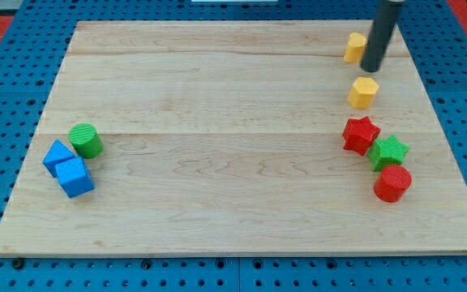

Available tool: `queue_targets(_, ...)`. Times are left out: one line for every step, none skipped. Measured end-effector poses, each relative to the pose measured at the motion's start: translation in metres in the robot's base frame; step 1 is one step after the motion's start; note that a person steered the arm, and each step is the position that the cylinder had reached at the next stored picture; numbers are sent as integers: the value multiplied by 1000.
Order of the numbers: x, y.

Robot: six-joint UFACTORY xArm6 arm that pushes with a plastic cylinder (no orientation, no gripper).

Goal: Move the green star into the green circle

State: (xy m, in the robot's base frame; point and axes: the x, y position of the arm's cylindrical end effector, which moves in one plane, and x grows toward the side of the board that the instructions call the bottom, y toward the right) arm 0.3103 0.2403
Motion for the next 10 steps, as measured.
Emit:
queue_targets(20, 74)
queue_targets(102, 97)
queue_targets(172, 95)
queue_targets(198, 50)
queue_targets(183, 27)
queue_targets(184, 10)
queue_targets(203, -67)
queue_targets(197, -72)
queue_targets(181, -20)
queue_targets(164, -37)
